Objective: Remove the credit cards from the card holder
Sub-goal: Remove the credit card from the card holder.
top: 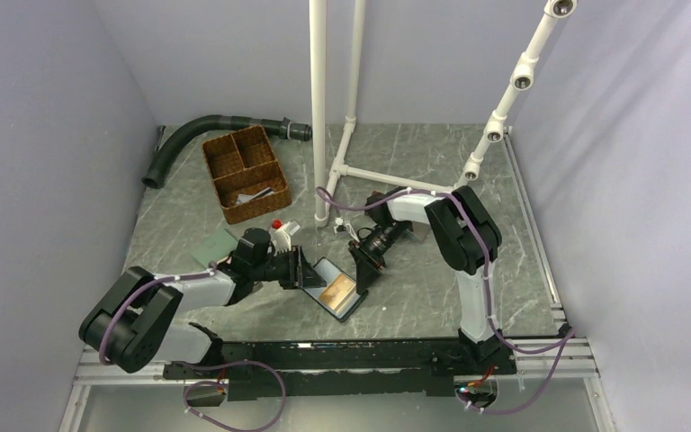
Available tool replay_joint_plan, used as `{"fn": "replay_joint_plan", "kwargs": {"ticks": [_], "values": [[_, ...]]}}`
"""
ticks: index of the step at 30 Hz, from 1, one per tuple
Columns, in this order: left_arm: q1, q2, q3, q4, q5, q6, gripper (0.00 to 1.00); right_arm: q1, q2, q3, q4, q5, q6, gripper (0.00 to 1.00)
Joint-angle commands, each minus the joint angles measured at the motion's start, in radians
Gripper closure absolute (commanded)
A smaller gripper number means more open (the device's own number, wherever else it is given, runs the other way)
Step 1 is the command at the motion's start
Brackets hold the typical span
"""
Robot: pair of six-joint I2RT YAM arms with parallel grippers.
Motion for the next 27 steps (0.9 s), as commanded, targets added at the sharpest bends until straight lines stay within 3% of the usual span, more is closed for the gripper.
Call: {"fn": "replay_joint_plan", "kwargs": {"ticks": [1,8,13,16,18,20,27], "values": [[-0.010,0.023,0.061,0.001,0.006,0.031,0.60,-0.042,-0.075,-0.037,0.091,0.090,0.062,0.44],[-0.015,0.036,0.079,-0.024,-0.012,0.049,0.56,-0.118,-0.251,-0.121,0.149,0.184,0.066,0.41],[-0.016,0.058,0.111,-0.069,-0.013,0.055,0.52,-0.105,-0.396,-0.195,0.152,0.073,-0.123,0.49],[-0.016,0.095,0.153,-0.118,0.006,0.053,0.51,-0.025,-0.460,-0.246,0.214,0.085,-0.188,0.55],[-0.017,0.127,0.181,-0.152,0.019,0.051,0.50,0.058,-0.458,-0.256,0.208,0.143,-0.280,0.67],[-0.017,0.159,0.219,-0.192,0.028,0.054,0.50,0.133,-0.445,-0.257,0.258,0.251,-0.272,0.78],[-0.017,0.227,0.276,-0.317,0.020,0.078,0.50,0.263,-0.445,-0.279,0.406,0.390,-0.227,0.82]]}}
